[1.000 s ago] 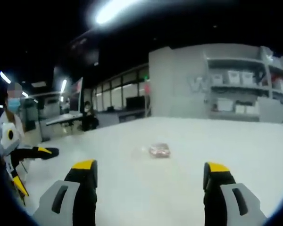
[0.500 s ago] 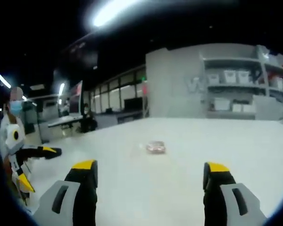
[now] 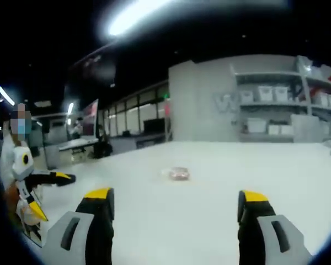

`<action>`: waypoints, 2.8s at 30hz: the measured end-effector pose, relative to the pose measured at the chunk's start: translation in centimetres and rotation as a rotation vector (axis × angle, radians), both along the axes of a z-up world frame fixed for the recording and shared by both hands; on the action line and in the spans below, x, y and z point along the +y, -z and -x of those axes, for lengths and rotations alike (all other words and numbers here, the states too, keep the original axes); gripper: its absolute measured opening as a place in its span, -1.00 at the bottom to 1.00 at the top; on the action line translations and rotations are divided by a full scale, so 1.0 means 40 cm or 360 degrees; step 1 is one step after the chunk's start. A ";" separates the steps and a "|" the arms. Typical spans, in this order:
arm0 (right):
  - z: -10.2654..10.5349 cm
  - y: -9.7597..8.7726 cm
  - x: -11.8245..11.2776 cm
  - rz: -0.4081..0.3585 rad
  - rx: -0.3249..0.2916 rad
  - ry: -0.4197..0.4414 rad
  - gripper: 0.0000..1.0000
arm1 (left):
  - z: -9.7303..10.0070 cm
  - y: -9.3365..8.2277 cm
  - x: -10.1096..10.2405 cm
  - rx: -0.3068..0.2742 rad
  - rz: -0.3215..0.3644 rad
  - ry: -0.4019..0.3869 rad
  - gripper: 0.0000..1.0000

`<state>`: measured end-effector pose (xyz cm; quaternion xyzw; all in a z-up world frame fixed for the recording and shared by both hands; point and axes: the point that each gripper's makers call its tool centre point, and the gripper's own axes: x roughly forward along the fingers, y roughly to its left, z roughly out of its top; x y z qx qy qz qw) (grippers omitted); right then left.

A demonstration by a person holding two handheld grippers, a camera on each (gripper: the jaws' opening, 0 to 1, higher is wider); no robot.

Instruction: Open the resealable bag by pulling the two sides of the seal apart until the entire bag opening is separated and visibly accessible.

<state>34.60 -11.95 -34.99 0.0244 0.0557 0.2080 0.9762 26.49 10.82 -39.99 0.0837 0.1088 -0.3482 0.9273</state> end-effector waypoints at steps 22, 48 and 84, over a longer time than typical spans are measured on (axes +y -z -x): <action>0.113 -0.005 -0.095 -0.0010 -0.0067 0.0119 0.90 | 0.014 0.001 0.009 -0.0025 -0.0033 0.0009 0.99; 0.239 0.020 -0.196 -0.0071 -0.0144 0.0224 0.90 | 0.038 0.010 0.001 -0.0039 -0.0049 0.0017 0.99; 0.294 0.046 -0.259 -0.0170 -0.0228 0.0371 0.88 | 0.026 0.037 -0.010 -0.0030 -0.0024 -0.0010 0.98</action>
